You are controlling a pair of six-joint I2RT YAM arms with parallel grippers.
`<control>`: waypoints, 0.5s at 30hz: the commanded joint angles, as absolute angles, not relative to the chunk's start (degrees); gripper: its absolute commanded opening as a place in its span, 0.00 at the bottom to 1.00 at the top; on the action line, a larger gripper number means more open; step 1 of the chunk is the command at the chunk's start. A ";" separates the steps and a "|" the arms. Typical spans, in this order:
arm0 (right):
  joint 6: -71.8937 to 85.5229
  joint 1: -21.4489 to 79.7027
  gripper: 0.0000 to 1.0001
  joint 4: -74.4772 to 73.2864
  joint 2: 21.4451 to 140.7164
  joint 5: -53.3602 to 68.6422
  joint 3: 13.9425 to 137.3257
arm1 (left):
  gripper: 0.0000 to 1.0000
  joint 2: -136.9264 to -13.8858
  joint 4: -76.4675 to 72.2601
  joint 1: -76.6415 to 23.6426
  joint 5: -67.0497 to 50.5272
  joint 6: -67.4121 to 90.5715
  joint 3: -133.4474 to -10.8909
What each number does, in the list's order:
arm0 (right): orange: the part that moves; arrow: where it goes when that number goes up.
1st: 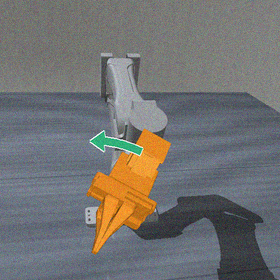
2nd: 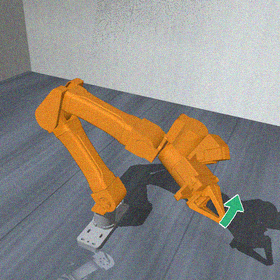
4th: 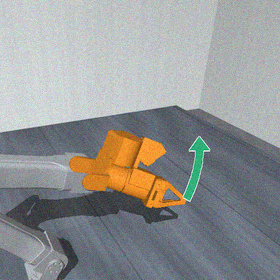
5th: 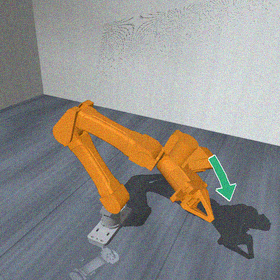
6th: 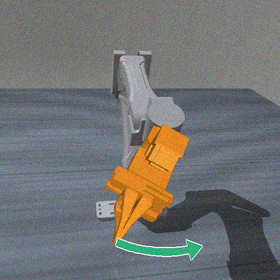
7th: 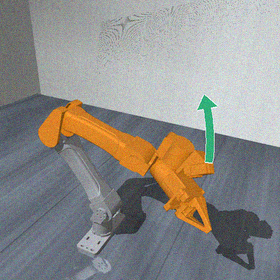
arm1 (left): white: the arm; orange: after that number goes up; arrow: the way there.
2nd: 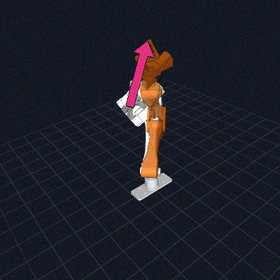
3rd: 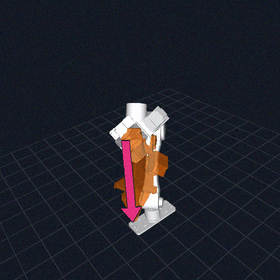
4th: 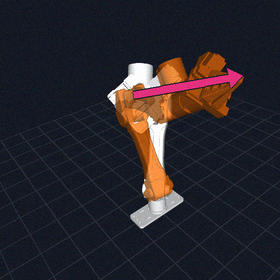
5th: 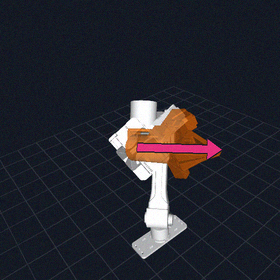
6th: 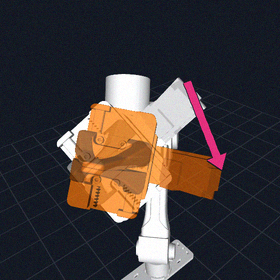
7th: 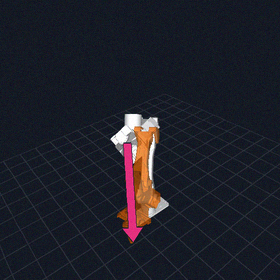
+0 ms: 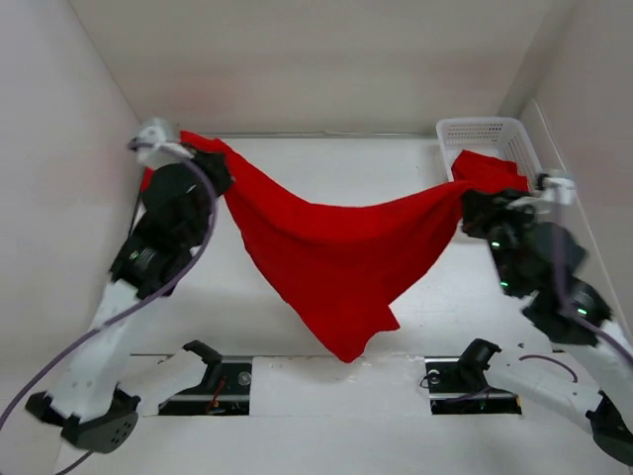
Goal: Fold and stack the t-shirts
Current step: Flatten out the tshirt
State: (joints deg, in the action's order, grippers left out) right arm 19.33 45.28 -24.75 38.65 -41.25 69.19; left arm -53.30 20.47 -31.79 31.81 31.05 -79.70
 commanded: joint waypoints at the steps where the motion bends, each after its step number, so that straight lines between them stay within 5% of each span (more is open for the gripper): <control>1: 24.78 42.81 0.00 -19.36 44.64 -45.56 59.53 | 0.00 -62.37 19.10 -25.43 23.56 36.91 -71.32; 6: 26.10 24.90 0.00 -8.11 56.31 -24.03 49.75 | 0.00 -73.90 2.13 -6.88 -2.26 36.91 -60.12; 7: 26.10 22.79 0.03 -8.09 61.47 -21.30 49.75 | 0.04 -76.00 0.37 -6.86 -3.50 35.70 -60.12; 8: 25.58 21.11 0.08 -8.09 63.87 -17.79 50.96 | 0.21 -78.11 -0.61 -6.86 -5.26 34.38 -62.21; 9: 24.71 18.92 0.19 -8.09 66.07 -16.19 51.93 | 0.42 -82.05 -0.62 -6.86 -5.27 32.54 -63.71; 10: 23.91 18.20 0.34 -8.09 67.83 -14.95 53.94 | 0.78 -83.66 -0.01 -6.86 -5.97 31.74 -65.20; 12: 23.03 17.58 0.71 -8.09 71.27 -12.49 55.63 | 1.00 -87.44 2.36 -6.86 -5.37 31.11 -69.95; 13: 22.33 17.58 0.86 -8.09 71.89 -12.48 56.94 | 1.00 -88.23 3.16 -6.86 -5.36 30.24 -71.35; 15: 21.72 17.58 1.00 -9.22 72.42 -12.48 57.48 | 1.00 -89.38 5.35 -6.86 -4.67 29.53 -74.51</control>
State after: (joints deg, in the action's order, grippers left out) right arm 23.29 17.58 -14.68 73.56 -16.73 52.82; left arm -91.13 8.60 -6.83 -2.35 31.99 -67.64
